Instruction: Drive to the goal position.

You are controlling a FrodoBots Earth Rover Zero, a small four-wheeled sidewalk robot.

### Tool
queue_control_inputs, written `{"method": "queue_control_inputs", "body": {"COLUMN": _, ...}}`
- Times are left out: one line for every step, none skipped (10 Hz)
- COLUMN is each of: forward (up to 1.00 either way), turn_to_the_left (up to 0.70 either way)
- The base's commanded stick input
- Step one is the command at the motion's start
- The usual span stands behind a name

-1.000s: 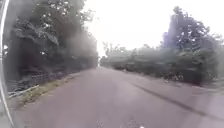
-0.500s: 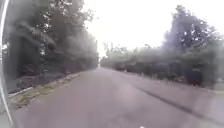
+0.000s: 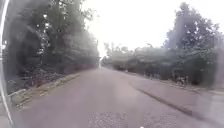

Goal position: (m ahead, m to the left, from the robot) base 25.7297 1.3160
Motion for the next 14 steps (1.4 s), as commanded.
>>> {"method": "queue_control_inputs", "body": {"forward": 0.7, "turn_to_the_left": 0.01}}
{"method": "queue_control_inputs", "body": {"forward": 0.7, "turn_to_the_left": 0.01}}
{"method": "queue_control_inputs", "body": {"forward": 0.7, "turn_to_the_left": 0.01}}
{"method": "queue_control_inputs", "body": {"forward": 0.7, "turn_to_the_left": 0.01}}
{"method": "queue_control_inputs", "body": {"forward": 0.7, "turn_to_the_left": 0.01}}
{"method": "queue_control_inputs", "body": {"forward": 0.7, "turn_to_the_left": 0.01}}
{"method": "queue_control_inputs", "body": {"forward": 0.7, "turn_to_the_left": 0.01}}
{"method": "queue_control_inputs", "body": {"forward": 0.7, "turn_to_the_left": 0.01}}
{"method": "queue_control_inputs", "body": {"forward": 0.7, "turn_to_the_left": 0.01}}
{"method": "queue_control_inputs", "body": {"forward": 0.7, "turn_to_the_left": 0.08}}
{"method": "queue_control_inputs", "body": {"forward": 0.7, "turn_to_the_left": 0.14}}
{"method": "queue_control_inputs", "body": {"forward": 0.7, "turn_to_the_left": 0.16}}
{"method": "queue_control_inputs", "body": {"forward": 0.7, "turn_to_the_left": 0.19}}
{"method": "queue_control_inputs", "body": {"forward": 0.7, "turn_to_the_left": 0.18}}
